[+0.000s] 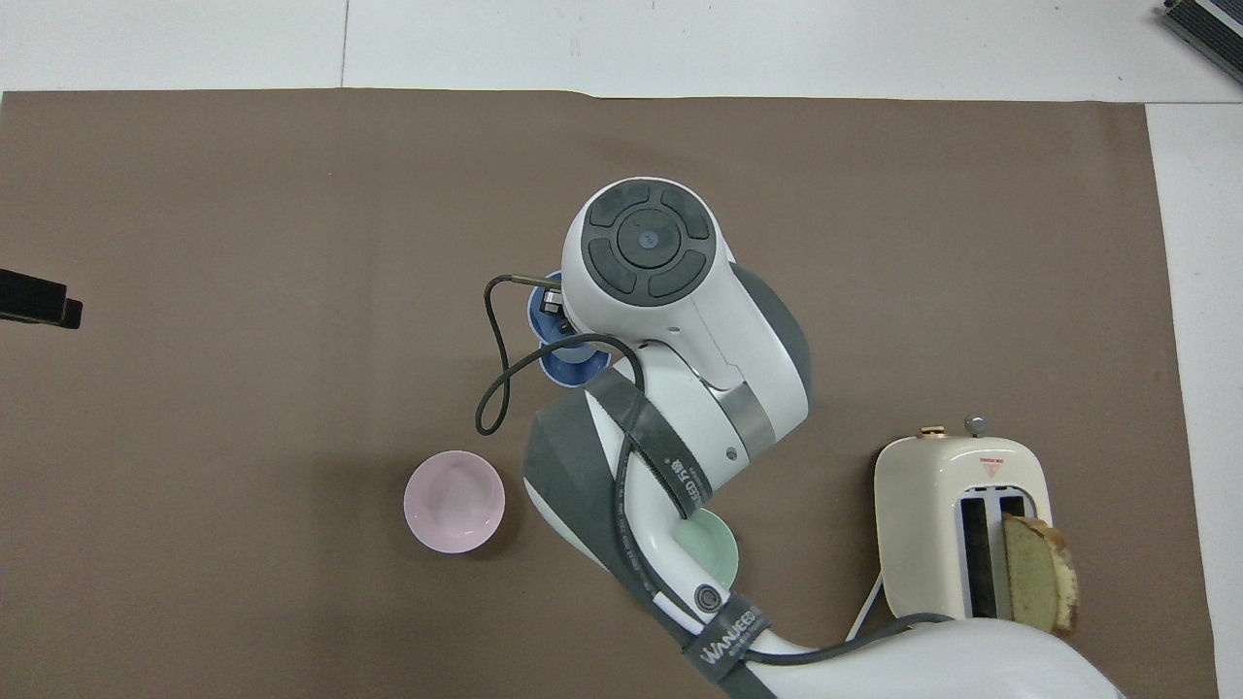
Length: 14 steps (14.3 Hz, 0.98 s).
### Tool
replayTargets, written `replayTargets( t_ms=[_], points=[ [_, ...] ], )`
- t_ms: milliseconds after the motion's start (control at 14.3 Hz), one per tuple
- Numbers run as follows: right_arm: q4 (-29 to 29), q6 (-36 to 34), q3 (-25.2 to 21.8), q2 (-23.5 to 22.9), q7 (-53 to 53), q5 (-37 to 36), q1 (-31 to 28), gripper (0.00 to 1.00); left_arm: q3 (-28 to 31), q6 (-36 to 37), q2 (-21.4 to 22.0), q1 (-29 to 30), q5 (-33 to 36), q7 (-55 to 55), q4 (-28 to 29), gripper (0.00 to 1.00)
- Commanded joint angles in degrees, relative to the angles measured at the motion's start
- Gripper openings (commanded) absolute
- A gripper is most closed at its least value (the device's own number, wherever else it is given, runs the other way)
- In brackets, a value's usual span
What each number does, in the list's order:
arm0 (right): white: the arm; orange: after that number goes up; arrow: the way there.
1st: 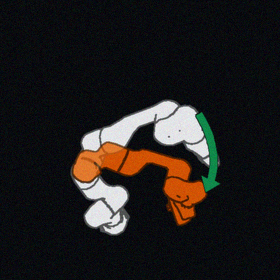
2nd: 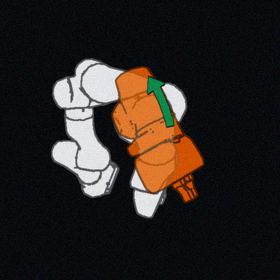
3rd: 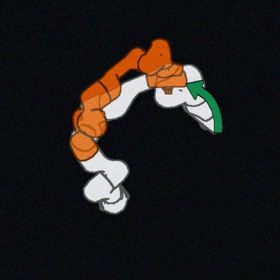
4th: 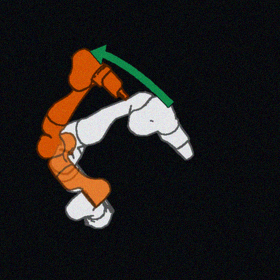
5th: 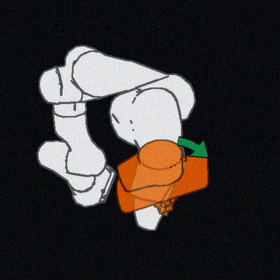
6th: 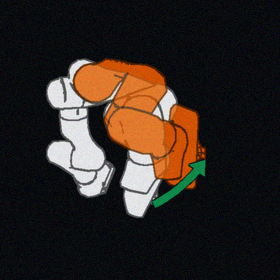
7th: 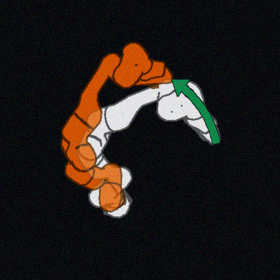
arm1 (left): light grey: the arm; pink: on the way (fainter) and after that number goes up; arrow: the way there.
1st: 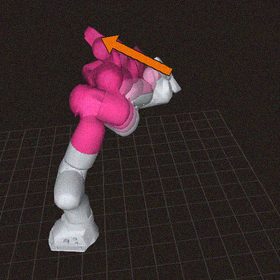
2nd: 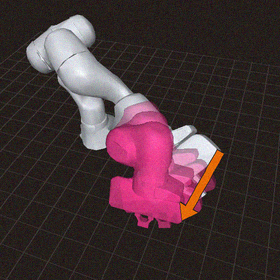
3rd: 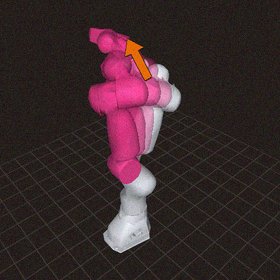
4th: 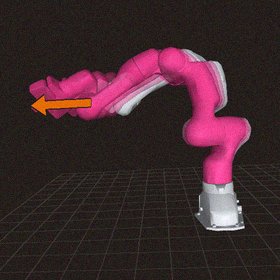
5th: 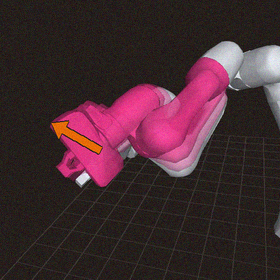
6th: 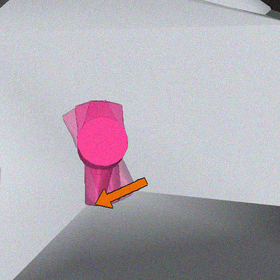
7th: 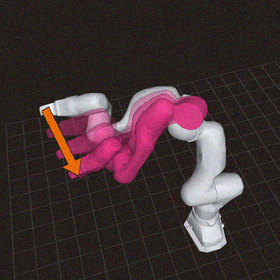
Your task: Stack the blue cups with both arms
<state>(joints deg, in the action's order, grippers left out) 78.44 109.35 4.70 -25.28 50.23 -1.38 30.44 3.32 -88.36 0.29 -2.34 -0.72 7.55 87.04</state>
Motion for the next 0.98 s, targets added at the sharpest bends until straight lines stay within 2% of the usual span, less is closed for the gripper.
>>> replayTargets(
  t_ms=[0,70,140,210,699,909],
  points=[
    [-0.83,0.69,0.31,-0.48,1.1,0.06,-0.12,0.0,-0.59,0.2,1.11,0.76,0.63,0.45,0.94,1.0],
    [-0.83,0.86,0.22,-0.56,1.1,0.32,-0.12,0.0,-0.59,0.2,1.11,0.76,0.63,0.45,0.94,1.0],
    [-0.74,1.99,0.31,-0.56,1.18,0.85,-0.55,0.58,-0.59,0.2,1.11,0.76,0.63,0.45,0.94,1.0],
    [0.56,3.31,0.31,-0.48,1.45,1.11,-0.73,1.0,-0.59,0.2,1.11,0.76,0.63,0.45,0.94,1.0],
    [1.19,2.54,0.22,-0.39,1.45,0.77,-0.82,1.0,-0.59,0.2,1.11,0.76,0.63,0.45,0.94,1.0],
    [0.84,-1.58,-0.48,0.84,-0.3,-0.2,-1.69,1.0,-0.59,0.2,1.11,0.76,0.63,0.45,0.94,1.0]
  ],
)
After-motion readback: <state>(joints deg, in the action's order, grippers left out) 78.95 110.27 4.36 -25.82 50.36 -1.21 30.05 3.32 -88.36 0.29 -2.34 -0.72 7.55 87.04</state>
